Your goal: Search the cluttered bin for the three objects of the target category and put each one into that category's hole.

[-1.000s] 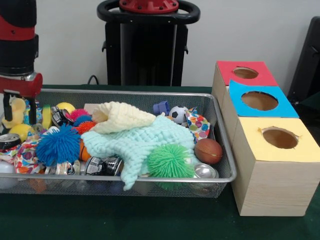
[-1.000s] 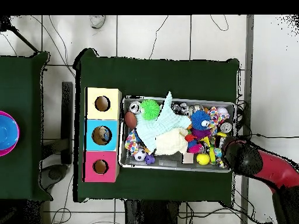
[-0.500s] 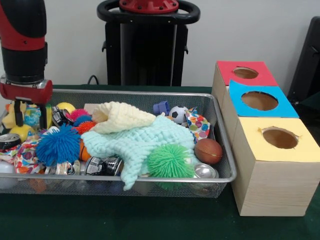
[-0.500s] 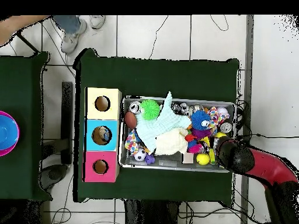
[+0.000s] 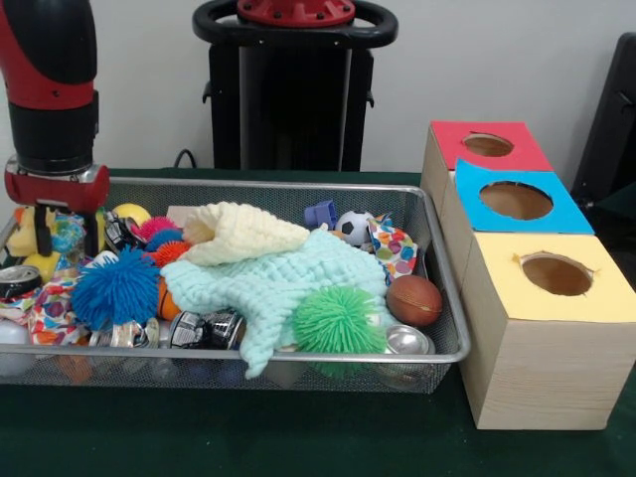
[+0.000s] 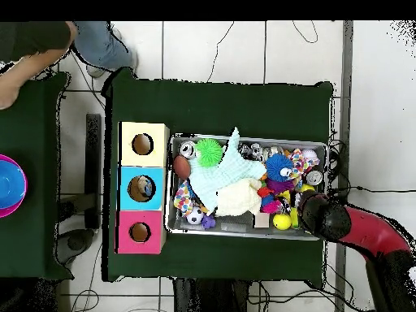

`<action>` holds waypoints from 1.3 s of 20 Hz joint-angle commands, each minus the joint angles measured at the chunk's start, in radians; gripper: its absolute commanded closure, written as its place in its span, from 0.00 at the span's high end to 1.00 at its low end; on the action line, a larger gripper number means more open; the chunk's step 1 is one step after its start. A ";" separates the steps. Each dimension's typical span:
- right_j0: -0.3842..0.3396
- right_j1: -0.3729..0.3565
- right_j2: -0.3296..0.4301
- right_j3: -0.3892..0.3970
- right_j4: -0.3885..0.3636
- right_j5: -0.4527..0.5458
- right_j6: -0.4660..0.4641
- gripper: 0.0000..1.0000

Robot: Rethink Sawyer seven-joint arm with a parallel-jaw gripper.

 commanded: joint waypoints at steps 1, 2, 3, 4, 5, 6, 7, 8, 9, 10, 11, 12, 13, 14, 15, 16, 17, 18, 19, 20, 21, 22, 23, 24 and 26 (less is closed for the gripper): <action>0.010 0.075 0.010 -0.086 -0.039 0.008 0.018 1.00; 0.010 0.077 0.011 -0.089 -0.039 0.007 0.017 1.00; 0.009 0.077 0.014 -0.093 -0.045 -0.003 0.013 0.00; 0.009 0.077 0.014 -0.093 -0.044 -0.009 0.018 0.00; 0.009 0.076 0.013 -0.093 -0.043 -0.015 0.023 0.00; 0.009 0.075 0.013 -0.092 -0.041 -0.021 0.028 0.00; 0.013 0.077 0.012 -0.101 -0.028 -0.002 0.033 0.00; 0.013 0.073 0.020 -0.103 -0.024 0.020 0.020 0.00; -0.001 0.065 0.031 -0.084 -0.015 0.020 0.017 0.00; -0.010 0.063 0.039 -0.074 0.000 0.038 0.015 0.00; -0.017 0.060 0.043 -0.063 0.003 0.046 0.010 0.00; -0.017 0.053 0.043 -0.060 -0.001 0.047 0.004 0.00; -0.017 0.045 0.039 -0.051 -0.008 0.035 0.006 0.00; -0.017 0.033 0.038 -0.040 -0.008 0.036 0.006 0.00; -0.019 0.025 0.038 -0.029 -0.007 0.034 0.009 0.00; -0.018 0.010 0.035 -0.011 -0.003 0.034 0.017 0.00; -0.017 -0.003 0.035 0.000 0.000 0.037 0.020 0.00; -0.014 -0.029 0.032 0.023 0.005 0.041 0.026 0.00; -0.015 -0.054 0.033 0.046 0.010 0.048 0.027 0.00; -0.015 -0.069 0.033 0.059 0.014 0.053 0.029 0.00; -0.013 -0.083 0.034 0.066 0.020 0.065 0.027 0.00; -0.015 -0.104 0.036 0.082 0.027 0.076 0.025 0.00; -0.019 -0.118 0.037 0.094 0.031 0.080 0.024 0.00; -0.022 -0.132 0.038 0.106 0.034 0.084 0.023 0.00; -0.030 -0.148 0.037 0.126 0.033 0.080 0.023 0.00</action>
